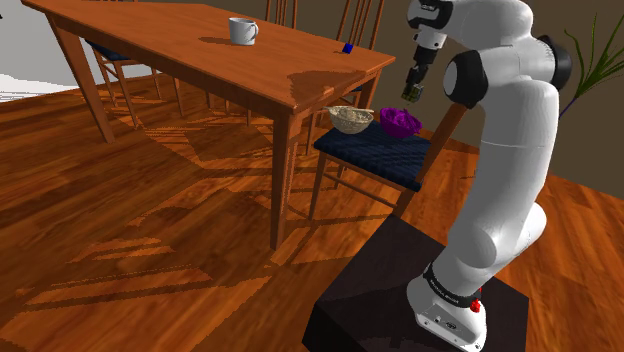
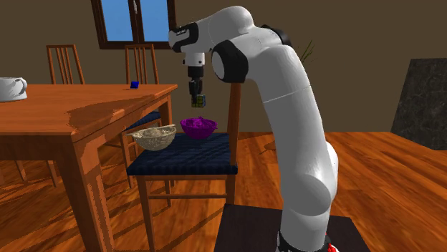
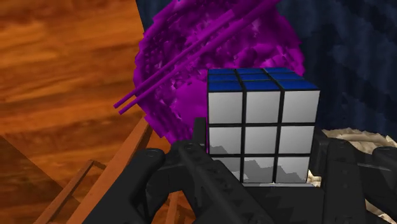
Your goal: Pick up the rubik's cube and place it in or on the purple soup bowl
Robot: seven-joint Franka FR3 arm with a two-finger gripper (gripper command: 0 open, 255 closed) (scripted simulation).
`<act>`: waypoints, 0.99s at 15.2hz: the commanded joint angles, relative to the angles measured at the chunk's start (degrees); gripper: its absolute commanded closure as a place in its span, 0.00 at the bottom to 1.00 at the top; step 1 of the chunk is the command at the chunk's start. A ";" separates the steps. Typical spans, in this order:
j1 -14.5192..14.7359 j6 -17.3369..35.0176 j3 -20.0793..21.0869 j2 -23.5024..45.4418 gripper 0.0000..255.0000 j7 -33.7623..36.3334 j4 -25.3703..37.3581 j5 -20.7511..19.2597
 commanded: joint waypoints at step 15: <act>0.52 9.77 -0.13 2.09 1.00 -1.39 -9.01 1.38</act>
